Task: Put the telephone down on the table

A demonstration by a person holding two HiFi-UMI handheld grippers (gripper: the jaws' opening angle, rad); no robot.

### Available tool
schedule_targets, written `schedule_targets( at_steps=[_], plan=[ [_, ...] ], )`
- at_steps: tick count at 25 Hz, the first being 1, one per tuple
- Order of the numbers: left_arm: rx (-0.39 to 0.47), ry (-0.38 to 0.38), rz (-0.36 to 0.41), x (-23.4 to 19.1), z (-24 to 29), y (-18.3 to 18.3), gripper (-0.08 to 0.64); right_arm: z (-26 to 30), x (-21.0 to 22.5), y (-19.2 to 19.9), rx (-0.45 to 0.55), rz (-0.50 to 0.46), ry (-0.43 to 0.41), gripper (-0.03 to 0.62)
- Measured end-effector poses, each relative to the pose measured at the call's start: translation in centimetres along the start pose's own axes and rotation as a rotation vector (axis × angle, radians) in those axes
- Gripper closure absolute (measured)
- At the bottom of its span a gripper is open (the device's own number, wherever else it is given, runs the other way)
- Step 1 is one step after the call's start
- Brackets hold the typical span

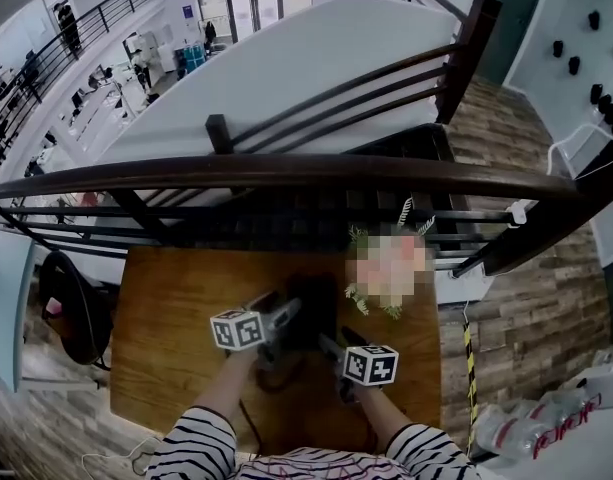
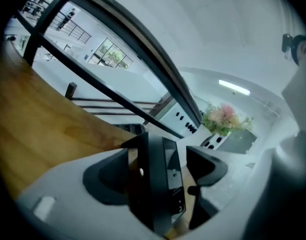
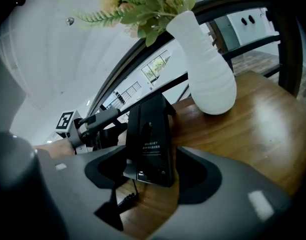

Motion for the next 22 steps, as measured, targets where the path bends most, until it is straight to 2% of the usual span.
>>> schedule_targets(
  at_steps=[3, 10, 15, 19, 22],
  plan=[
    [0.027, -0.004, 0.041, 1.8, -2.3, 0.5, 0.204, -2.0, -1.3, 1.0, 0.036, -0.008, 0.002, 0.288],
    [0.063, 0.027, 0.131, 7.0, -7.9, 2.9, 0.221, -6.7, -5.1, 3.6, 0.127, -0.026, -0.01, 0.349],
    [0.098, 0.049, 0.184, 10.1, -13.2, 5.2, 0.355, -10.1, -8.5, 5.9, 0.208, -0.057, 0.009, 0.425],
    [0.109, 0.015, 0.272, 12.0, -16.8, 7.2, 0.407, -12.2, -10.6, 8.1, 0.257, -0.069, 0.029, 0.477],
    [0.121, 0.01, 0.299, 13.4, -19.5, 8.7, 0.452, -13.7, -12.1, 9.7, 0.288, -0.065, 0.048, 0.508]
  ],
)
Point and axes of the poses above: the fingertips, and each gripper's own axes: z forward along the fingers, x to its right, y out of its underside, the point moved 4 cm from there along -z, backward along the fingers, and after that the axes turned 8 degrees about -x, right-handed, at the moved point
